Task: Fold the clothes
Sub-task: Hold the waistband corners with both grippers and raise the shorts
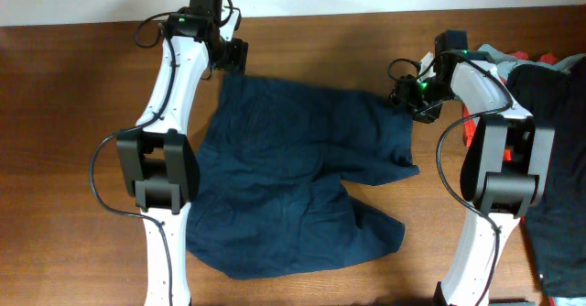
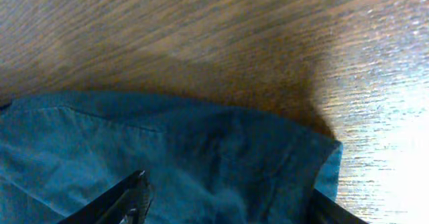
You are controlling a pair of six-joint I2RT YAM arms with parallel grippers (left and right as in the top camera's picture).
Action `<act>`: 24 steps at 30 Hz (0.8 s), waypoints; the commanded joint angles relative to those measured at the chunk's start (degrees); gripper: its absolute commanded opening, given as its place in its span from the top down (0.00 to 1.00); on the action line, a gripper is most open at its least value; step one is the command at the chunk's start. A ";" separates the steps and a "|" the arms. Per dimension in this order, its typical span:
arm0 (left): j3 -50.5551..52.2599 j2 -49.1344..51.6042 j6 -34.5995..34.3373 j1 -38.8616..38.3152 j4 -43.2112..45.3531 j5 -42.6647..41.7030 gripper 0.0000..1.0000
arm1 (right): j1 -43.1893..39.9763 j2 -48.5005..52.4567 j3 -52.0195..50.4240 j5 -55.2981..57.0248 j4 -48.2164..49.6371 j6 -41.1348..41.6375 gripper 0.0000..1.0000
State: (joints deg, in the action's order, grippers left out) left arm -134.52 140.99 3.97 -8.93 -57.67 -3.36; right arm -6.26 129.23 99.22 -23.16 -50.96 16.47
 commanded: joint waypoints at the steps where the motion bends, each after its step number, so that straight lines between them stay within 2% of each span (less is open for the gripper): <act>1: -0.02 4.46 -0.81 0.15 -0.50 -0.07 0.30 | 0.37 0.48 0.33 1.14 -0.72 -0.09 0.34; 11: 0.02 7.56 -0.96 0.20 -0.44 -0.44 0.32 | 0.37 0.48 0.33 1.40 -0.70 -0.11 0.34; 15: 0.02 7.82 -0.96 0.20 -0.02 -0.48 0.41 | 0.37 0.48 0.33 1.40 -0.70 -0.11 0.34; 16: 0.02 7.85 -0.96 0.17 -0.11 -0.48 0.45 | 0.37 0.48 0.33 1.40 -0.70 -0.11 0.34; 19: 0.02 8.00 -0.96 0.17 -0.26 -0.46 0.69 | 0.37 0.48 0.33 1.40 -0.70 -0.11 0.34; 20: 0.00 8.00 -0.96 0.20 -0.24 -0.46 0.92 | 0.37 0.48 0.33 1.40 -0.70 -0.11 0.35; 21: 0.00 7.98 -0.96 0.20 -0.24 -0.46 0.99 | 0.37 0.48 0.33 1.38 -0.70 -0.11 0.53; 22: 0.00 7.93 -0.96 0.20 -0.24 -0.46 0.99 | 0.37 0.48 0.33 1.38 -0.70 -0.11 0.69; 23: 0.00 7.93 -0.96 0.20 -0.24 -0.46 0.99 | 0.35 0.46 0.33 1.38 -0.55 -0.11 0.96; 24: -0.11 7.80 -0.96 0.20 -0.26 -0.46 0.99 | 0.35 0.37 0.35 1.36 -0.17 -0.11 0.96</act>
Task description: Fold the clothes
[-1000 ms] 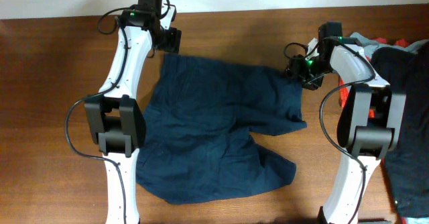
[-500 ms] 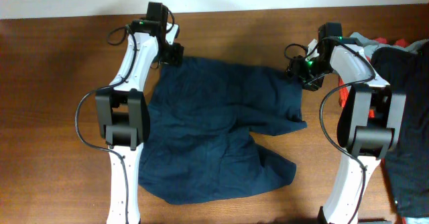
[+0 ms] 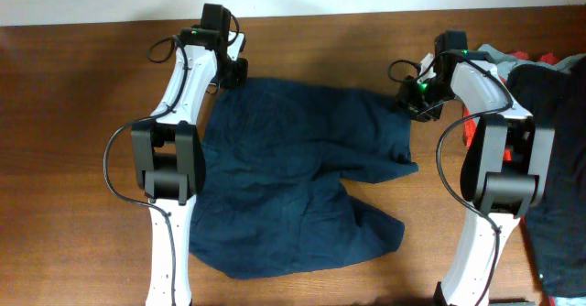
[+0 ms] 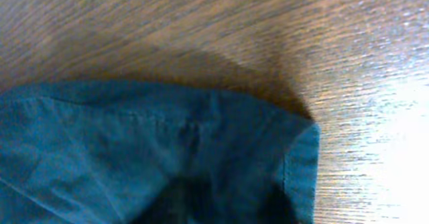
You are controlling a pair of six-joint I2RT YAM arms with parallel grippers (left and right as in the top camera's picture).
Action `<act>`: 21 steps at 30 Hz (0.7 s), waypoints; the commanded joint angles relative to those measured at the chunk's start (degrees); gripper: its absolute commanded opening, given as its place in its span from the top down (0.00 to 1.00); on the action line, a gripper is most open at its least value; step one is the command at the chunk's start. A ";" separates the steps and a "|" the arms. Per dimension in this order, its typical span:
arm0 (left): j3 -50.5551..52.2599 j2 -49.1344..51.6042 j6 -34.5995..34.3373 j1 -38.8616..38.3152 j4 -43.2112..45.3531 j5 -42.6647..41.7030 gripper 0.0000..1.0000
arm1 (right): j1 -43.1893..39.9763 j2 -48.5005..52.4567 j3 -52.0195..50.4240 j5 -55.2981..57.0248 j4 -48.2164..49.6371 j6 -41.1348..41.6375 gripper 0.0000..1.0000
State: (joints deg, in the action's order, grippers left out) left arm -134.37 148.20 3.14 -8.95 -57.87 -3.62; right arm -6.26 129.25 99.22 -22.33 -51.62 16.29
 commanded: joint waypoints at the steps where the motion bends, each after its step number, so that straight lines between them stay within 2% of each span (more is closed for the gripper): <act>1: -0.44 0.52 -0.13 0.24 -0.09 -0.20 0.99 | 0.35 0.31 0.37 0.52 1.11 0.07 0.96; 8: -1.46 -3.37 -0.13 0.26 -0.09 -0.20 0.99 | 0.07 -0.61 0.66 0.13 0.81 -0.22 0.96; 10: -1.46 -5.42 -0.13 0.26 -0.07 -0.17 0.99 | -0.24 -1.73 0.85 -3.32 0.59 -4.52 0.96; 14: -1.49 -10.45 -0.13 0.39 -0.04 -0.13 0.99 | -0.31 -6.38 3.58 -3.98 -0.66 -6.93 0.96; 21: -1.51 -23.32 -0.11 0.50 -0.61 -0.13 0.99 | -0.55 -13.88 12.48 0.59 -11.93 -10.60 0.96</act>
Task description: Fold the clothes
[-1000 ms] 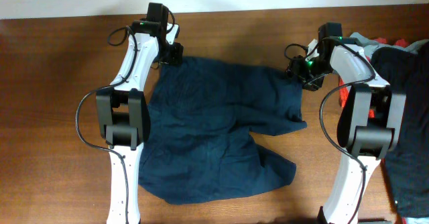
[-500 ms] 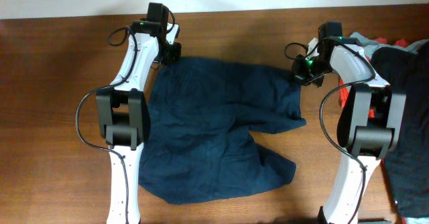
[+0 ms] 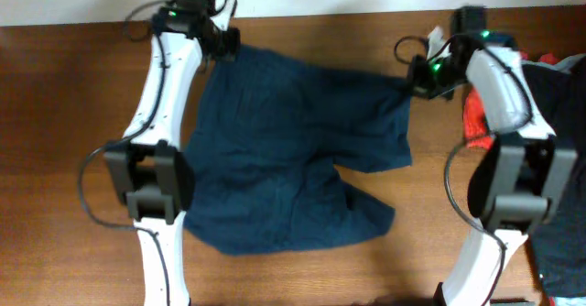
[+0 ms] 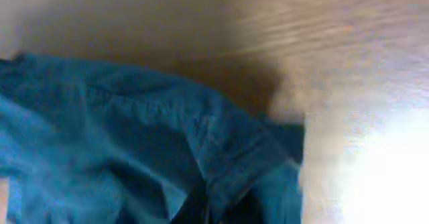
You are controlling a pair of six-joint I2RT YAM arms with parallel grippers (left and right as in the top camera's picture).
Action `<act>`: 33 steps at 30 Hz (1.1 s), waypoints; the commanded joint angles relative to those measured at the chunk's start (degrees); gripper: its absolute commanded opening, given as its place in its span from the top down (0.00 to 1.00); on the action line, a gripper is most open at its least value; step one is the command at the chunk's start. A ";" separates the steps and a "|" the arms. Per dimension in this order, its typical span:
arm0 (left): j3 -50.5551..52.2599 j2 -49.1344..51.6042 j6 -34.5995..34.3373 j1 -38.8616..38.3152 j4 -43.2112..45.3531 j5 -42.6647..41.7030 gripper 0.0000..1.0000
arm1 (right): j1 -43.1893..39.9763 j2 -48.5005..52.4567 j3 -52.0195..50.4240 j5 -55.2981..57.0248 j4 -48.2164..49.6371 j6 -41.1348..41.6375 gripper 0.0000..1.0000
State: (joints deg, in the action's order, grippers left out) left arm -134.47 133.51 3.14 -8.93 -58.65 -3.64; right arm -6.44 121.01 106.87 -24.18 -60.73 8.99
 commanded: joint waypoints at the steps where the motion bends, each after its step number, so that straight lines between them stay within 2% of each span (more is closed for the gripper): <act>1: -1.40 -10.03 -0.13 0.48 0.28 -0.11 1.00 | -0.37 -6.43 6.40 2.38 -4.50 -4.26 0.96; 8: -1.44 -25.03 -0.11 0.46 2.95 0.59 0.99 | -0.37 -10.73 25.35 2.40 -18.14 -8.26 0.96; 17: -1.44 -37.03 -0.11 0.46 3.96 3.48 0.99 | -0.37 -10.84 50.95 2.38 -33.35 -10.29 0.96; 21: -1.44 -41.99 -0.11 0.46 4.44 3.48 0.99 | -0.37 -11.23 60.35 2.38 -36.59 -10.27 0.96; 28: -1.44 -49.55 -1.70 0.46 3.06 3.39 0.99 | -0.33 -19.02 61.57 2.38 -36.59 -10.21 0.96; 33: -1.44 -53.11 -4.09 0.46 -3.26 3.48 0.99 | -0.33 -26.53 60.26 2.43 -36.59 -10.03 0.96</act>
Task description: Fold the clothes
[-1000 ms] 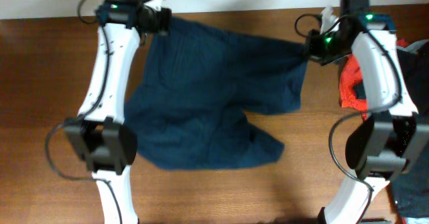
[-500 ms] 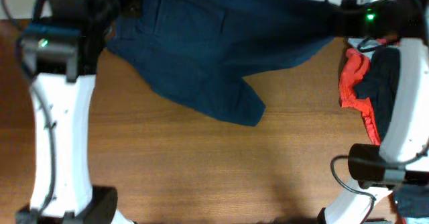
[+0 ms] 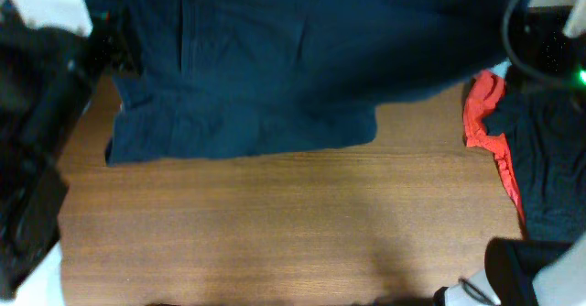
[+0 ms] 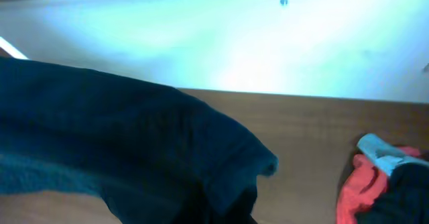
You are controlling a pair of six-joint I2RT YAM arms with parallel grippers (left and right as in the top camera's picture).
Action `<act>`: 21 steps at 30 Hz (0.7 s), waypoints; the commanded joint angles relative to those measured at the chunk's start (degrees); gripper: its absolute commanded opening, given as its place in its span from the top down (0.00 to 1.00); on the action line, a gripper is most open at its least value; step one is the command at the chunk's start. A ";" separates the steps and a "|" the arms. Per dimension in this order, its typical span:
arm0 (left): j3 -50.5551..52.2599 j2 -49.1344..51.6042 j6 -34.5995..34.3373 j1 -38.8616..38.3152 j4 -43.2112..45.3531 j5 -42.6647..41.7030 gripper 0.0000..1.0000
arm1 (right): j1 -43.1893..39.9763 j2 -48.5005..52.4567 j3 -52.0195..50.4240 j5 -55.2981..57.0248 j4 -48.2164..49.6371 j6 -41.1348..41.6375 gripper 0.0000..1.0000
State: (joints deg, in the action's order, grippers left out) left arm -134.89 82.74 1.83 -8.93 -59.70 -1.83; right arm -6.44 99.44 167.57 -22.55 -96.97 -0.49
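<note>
Navy shorts [image 3: 265,68] hang spread out high above the wooden table [image 3: 275,224], filling the top of the overhead view with their legs hanging down. My right gripper [image 4: 224,214] is shut on one upper corner of the shorts [image 4: 134,150], and the bunched cloth hides its fingers. Its arm [image 3: 549,49] shows at the top right of the overhead view. My left arm [image 3: 37,114] is a dark blur at the left edge. The left gripper [image 3: 112,17] holds the other upper corner, which is stretched taut.
A red garment [image 3: 485,114] and a dark garment [image 3: 549,169] lie at the table's right side. The red cloth [image 4: 369,184] also shows in the right wrist view, with a light blue piece [image 4: 379,147] on it. A white wall [image 4: 234,43] stands behind the table.
Both grippers have risen a long way with the shorts' upper corners. The shorts, mostly lying on the table before, now hang high and close to the overhead camera.
First the shorts lay flat, with my right gripper open over their right upper corner and my left at the left corner. Then the right jaws were down on the cloth. Both corners were then slightly raised at the far edge, and now the shorts hang in the air.
</note>
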 commanded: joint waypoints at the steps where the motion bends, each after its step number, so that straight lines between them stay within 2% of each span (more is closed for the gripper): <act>1: -1.03 -2.84 -3.48 0.46 -3.50 1.66 0.99 | -0.33 -6.84 -1.20 1.14 -0.37 -0.55 0.96; 5: -1.03 -5.57 -8.02 0.46 -9.79 1.64 0.99 | -0.33 -13.66 -5.73 7.08 -0.35 1.40 0.96; 8: -1.03 -8.15 -11.50 0.46 -12.61 1.55 0.99 | -0.33 -19.32 -12.44 7.17 -0.35 1.38 0.96; 12: -1.03 -10.73 -11.47 0.46 -12.85 -1.88 0.99 | -0.33 -23.26 -18.91 7.19 -0.35 1.36 0.96; 18: -1.03 -8.92 -11.45 0.46 -13.03 -2.01 0.99 | -0.33 -21.77 -24.48 7.17 -0.35 1.36 0.96; 21: -1.03 -3.15 -11.45 0.46 -12.07 -1.99 0.99 | -0.33 -17.03 -24.90 7.19 -0.17 1.31 0.96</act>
State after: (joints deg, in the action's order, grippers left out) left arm -135.68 73.56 -8.84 -8.93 -73.19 -5.37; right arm -6.44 78.61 143.28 -18.41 -96.97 0.23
